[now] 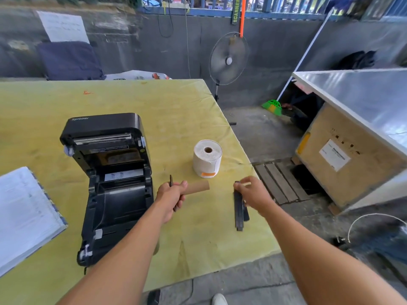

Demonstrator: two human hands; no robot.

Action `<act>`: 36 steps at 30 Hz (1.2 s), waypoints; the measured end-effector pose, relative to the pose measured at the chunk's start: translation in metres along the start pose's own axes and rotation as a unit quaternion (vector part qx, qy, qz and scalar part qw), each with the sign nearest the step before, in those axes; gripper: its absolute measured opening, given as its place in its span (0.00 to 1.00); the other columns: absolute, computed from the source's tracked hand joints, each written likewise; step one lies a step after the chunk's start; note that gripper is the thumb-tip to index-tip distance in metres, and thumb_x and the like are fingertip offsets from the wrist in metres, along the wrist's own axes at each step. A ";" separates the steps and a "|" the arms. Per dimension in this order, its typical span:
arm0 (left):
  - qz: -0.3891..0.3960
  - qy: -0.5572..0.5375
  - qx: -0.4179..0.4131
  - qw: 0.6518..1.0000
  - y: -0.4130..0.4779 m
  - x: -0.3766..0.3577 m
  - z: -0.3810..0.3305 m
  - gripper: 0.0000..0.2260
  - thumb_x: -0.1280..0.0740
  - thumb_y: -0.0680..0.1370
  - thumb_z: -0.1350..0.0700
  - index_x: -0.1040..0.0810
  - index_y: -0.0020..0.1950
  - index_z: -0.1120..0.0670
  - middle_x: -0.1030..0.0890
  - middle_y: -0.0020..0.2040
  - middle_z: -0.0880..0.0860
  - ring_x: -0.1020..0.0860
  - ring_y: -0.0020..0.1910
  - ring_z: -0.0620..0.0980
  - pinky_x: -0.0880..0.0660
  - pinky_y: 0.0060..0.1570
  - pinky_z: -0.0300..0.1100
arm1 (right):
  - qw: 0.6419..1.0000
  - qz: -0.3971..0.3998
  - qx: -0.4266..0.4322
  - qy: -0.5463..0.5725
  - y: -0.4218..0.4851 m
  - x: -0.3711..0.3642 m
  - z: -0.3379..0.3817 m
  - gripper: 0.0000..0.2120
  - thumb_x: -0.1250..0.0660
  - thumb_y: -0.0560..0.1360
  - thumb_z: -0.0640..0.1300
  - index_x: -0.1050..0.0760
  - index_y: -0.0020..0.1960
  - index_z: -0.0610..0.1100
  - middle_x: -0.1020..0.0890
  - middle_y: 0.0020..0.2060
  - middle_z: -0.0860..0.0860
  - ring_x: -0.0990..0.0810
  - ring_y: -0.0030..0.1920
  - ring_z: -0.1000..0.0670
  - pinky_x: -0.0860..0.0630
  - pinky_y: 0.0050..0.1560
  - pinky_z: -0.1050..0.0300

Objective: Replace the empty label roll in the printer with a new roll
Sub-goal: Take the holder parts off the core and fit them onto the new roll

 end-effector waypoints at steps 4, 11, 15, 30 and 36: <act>-0.002 0.005 0.003 1.000 0.002 -0.015 0.001 0.11 0.29 0.77 0.54 0.26 0.54 0.57 0.25 0.36 0.53 0.27 0.30 0.45 0.30 0.25 0.36 | 0.997 0.070 -0.020 -0.016 0.008 -0.026 -0.010 0.10 0.30 0.77 0.45 0.25 0.50 0.38 0.17 0.45 0.38 0.16 0.37 0.41 0.16 0.34 0.50; -0.024 0.005 0.022 0.999 0.001 -0.017 0.014 0.09 0.30 0.78 0.54 0.26 0.53 0.55 0.24 0.39 0.53 0.27 0.31 0.44 0.30 0.23 0.34 | 0.991 0.095 0.024 -0.097 0.030 -0.045 -0.008 0.12 0.30 0.76 0.48 0.21 0.53 0.39 0.18 0.39 0.43 0.19 0.31 0.43 0.17 0.44 0.46; -0.040 0.010 0.033 0.999 0.001 -0.016 0.021 0.09 0.30 0.78 0.54 0.26 0.54 0.56 0.24 0.38 0.54 0.28 0.30 0.45 0.31 0.21 0.33 | 0.987 0.108 0.031 -0.114 0.039 -0.046 -0.007 0.11 0.28 0.75 0.49 0.21 0.52 0.42 0.22 0.32 0.49 0.21 0.29 0.44 0.17 0.42 0.46; -0.048 -0.083 0.039 0.995 0.003 -0.038 0.008 0.08 0.31 0.78 0.56 0.25 0.53 0.57 0.24 0.38 0.53 0.27 0.32 0.45 0.32 0.30 0.38 | 0.924 0.308 -0.085 0.210 0.011 -0.051 0.024 0.17 0.23 0.71 0.48 0.18 0.57 0.42 0.21 0.43 0.50 0.28 0.33 0.54 0.31 0.32 0.61; -0.042 -0.091 0.039 0.994 -0.004 -0.040 0.000 0.10 0.41 0.83 0.53 0.25 0.50 0.58 0.19 0.40 0.58 0.28 0.30 0.48 0.32 0.27 0.39 | 0.906 0.180 -0.099 0.371 0.009 -0.058 0.036 0.13 0.32 0.76 0.48 0.20 0.57 0.42 0.15 0.50 0.47 0.16 0.49 0.48 0.21 0.46 0.54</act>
Point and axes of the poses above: each hand's wrist, its own y-axis towards the middle knuckle, its own x-axis out of the back of the hand, z = x × y, the point moved 4 cm from there along y, towards the middle knuckle
